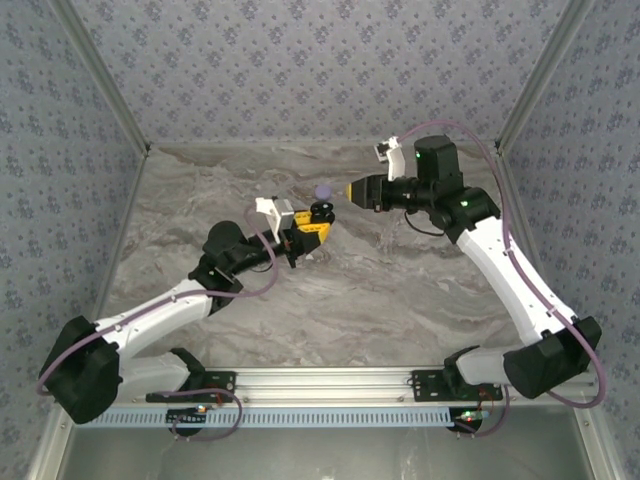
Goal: Insert the wireless bluetooth earbuds into the charging case
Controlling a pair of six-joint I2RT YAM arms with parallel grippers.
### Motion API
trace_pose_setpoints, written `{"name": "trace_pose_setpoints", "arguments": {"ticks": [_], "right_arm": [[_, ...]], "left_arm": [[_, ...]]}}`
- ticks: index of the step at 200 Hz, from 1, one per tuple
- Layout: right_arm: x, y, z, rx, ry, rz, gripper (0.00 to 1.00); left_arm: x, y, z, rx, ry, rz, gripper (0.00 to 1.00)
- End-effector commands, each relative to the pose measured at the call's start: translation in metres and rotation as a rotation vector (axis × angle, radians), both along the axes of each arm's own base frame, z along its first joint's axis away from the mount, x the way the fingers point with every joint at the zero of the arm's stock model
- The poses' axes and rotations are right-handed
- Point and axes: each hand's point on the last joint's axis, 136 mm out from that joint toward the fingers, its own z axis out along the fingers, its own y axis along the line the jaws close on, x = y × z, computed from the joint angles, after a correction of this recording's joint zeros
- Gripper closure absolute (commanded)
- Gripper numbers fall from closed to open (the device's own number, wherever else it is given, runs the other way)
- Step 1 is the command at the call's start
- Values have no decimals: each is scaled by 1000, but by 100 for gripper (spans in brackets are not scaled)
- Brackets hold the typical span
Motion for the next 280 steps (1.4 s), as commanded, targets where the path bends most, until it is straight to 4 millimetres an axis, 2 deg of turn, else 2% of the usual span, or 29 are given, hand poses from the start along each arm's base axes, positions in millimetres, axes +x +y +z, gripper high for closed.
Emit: {"name": "trace_pose_setpoints", "arguments": {"ticks": [1, 36, 88, 150, 212, 280], "right_arm": [[-10, 8, -8, 13, 43, 99, 73], [-13, 14, -11, 28, 66, 147, 79], [-16, 21, -15, 46, 86, 197, 79], [-30, 31, -7, 92, 83, 288, 80], [-40, 30, 8, 126, 34, 318, 80], [-43, 25, 9, 128, 11, 310, 79]], "left_arm": [[-15, -8, 28, -53, -67, -100, 81], [-18, -12, 29, -54, -72, -137, 81], [-20, -14, 30, -57, -73, -155, 81], [-17, -15, 27, -56, -64, -149, 81], [-7, -15, 18, -51, -23, -109, 81], [2, -13, 8, -48, 17, -59, 82]]}}
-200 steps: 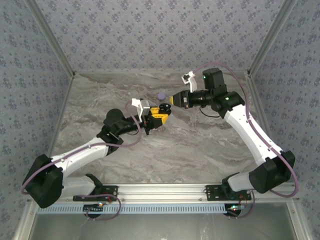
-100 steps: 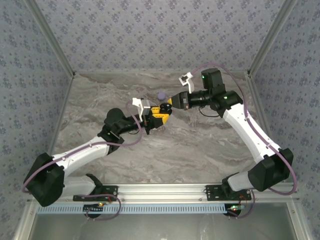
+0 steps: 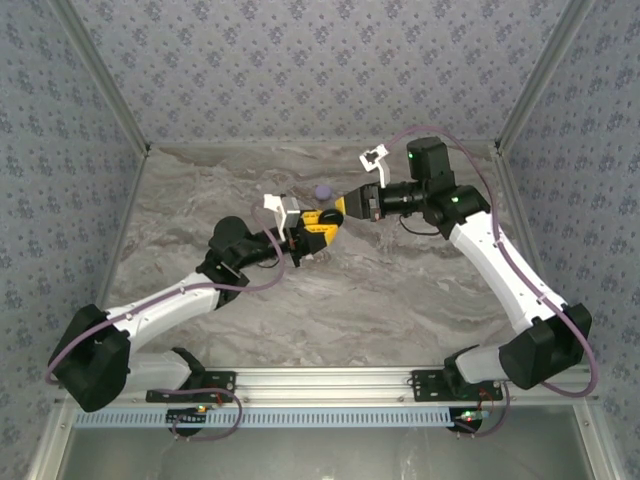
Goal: Insert the wireless bluetooth earbuds into the charging case
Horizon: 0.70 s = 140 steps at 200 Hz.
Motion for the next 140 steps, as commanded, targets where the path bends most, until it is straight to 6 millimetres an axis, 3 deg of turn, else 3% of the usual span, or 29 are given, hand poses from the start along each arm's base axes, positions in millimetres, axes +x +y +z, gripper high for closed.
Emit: {"name": "trace_pose_setpoints", "arguments": {"ticks": [1, 23, 51, 99, 140], "right_arm": [[-12, 0, 12, 29, -43, 42, 79], [-6, -4, 5, -4, -37, -1, 78], [16, -23, -15, -132, -33, -168, 76], [47, -65, -43, -266, 10, -430, 74], [49, -85, -54, -295, 33, -496, 72]], "left_arm": [[5, 0, 5, -23, 7, 29, 82], [8, 1, 5, -22, 17, 43, 82], [20, -1, -4, 22, 73, 87, 81], [53, -3, -41, 134, 259, 212, 79], [72, 0, -75, 233, 417, 312, 78]]}}
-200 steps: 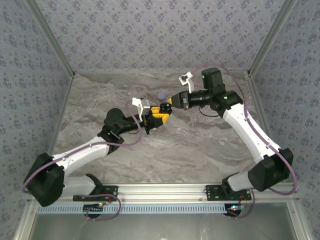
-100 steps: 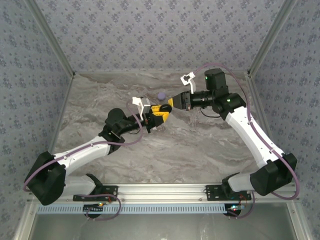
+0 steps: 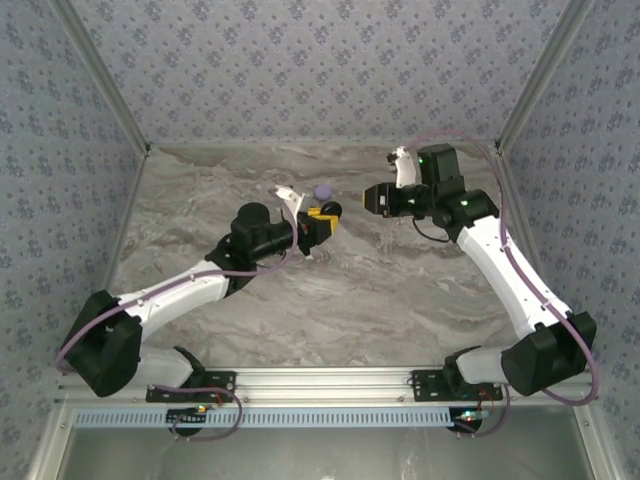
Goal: Insert the wireless bluetooth earbuds into the charging case
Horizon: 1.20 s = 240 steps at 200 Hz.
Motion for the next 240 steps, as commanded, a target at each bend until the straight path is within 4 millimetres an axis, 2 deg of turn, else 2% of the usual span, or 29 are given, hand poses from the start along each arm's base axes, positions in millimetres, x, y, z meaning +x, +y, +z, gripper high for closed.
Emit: {"name": "trace_pose_setpoints", "arguments": {"ticks": [1, 37, 103, 161, 164, 170, 240], "right_arm": [[-3, -18, -4, -33, 13, -74, 72], [-7, -25, -10, -36, 25, -94, 71], [-16, -34, -24, -54, 66, -114, 70], [-19, -37, -28, -56, 82, -125, 69], [-22, -38, -40, -66, 110, -125, 69], [-22, -38, -43, -66, 117, -125, 69], [-27, -40, -48, -75, 136, -130, 68]], "left_arm": [[14, 4, -12, 52, 102, 85, 78], [28, 13, -38, 116, 227, 191, 78], [46, 21, -88, 163, 488, 254, 79], [56, 16, -124, 200, 628, 262, 81], [57, 16, -126, 203, 635, 265, 81], [57, 16, -130, 212, 647, 268, 81], [63, 1, -167, 235, 774, 245, 82]]}}
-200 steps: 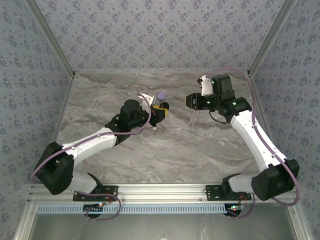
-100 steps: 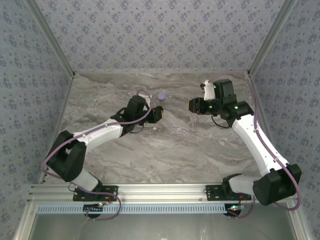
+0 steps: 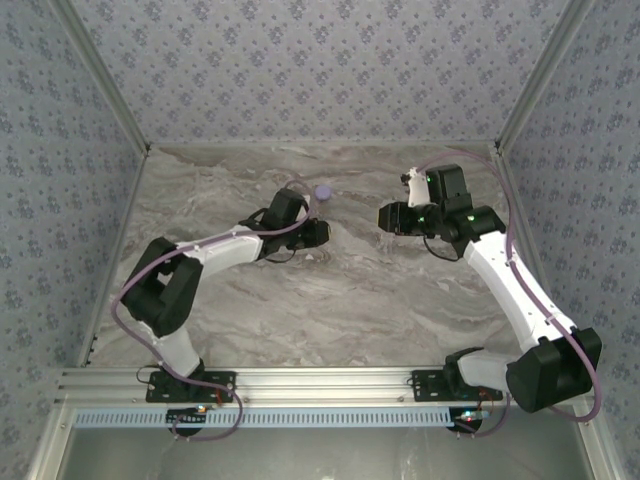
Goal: Insert the wireless bluetooth earbuds into the charging case
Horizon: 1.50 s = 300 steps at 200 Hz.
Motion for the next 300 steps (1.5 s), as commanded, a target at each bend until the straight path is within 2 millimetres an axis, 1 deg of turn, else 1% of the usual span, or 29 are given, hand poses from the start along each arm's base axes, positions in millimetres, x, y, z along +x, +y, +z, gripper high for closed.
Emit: {"name": "trace_pose_setpoints", "arguments": {"ticks": [1, 32, 113, 145, 163, 192, 221, 242, 251, 270, 300], "right_arm": [[-7, -7, -3, -6, 21, -27, 68], [-8, -8, -5, -10, 24, -34, 68], [-11, -12, -12, -19, 40, -47, 67], [-12, -13, -13, -22, 45, -49, 66], [-12, -13, -13, -23, 43, -50, 66], [-12, -15, -14, -24, 44, -55, 66], [-11, -16, -16, -29, 46, -58, 65], [-12, -17, -18, -36, 50, -63, 63], [-11, -19, -18, -39, 49, -66, 62], [-11, -22, -21, -56, 53, -79, 59], [-9, -36, -30, -124, 55, -130, 56]], "left_arm": [[3, -9, -2, -32, 50, -10, 82], [6, -14, -13, -33, 81, -14, 82], [10, -13, -48, 22, 185, -3, 81], [9, -11, -56, 49, 209, 4, 77], [9, -7, -60, 70, 219, 12, 72], [7, -5, -66, 87, 232, 19, 68], [8, 1, -64, 109, 218, 36, 60], [9, 6, -58, 131, 195, 39, 54], [10, 8, -54, 142, 179, 42, 49], [11, 15, -43, 165, 142, 50, 43], [11, 25, -21, 183, 65, 52, 40]]}}
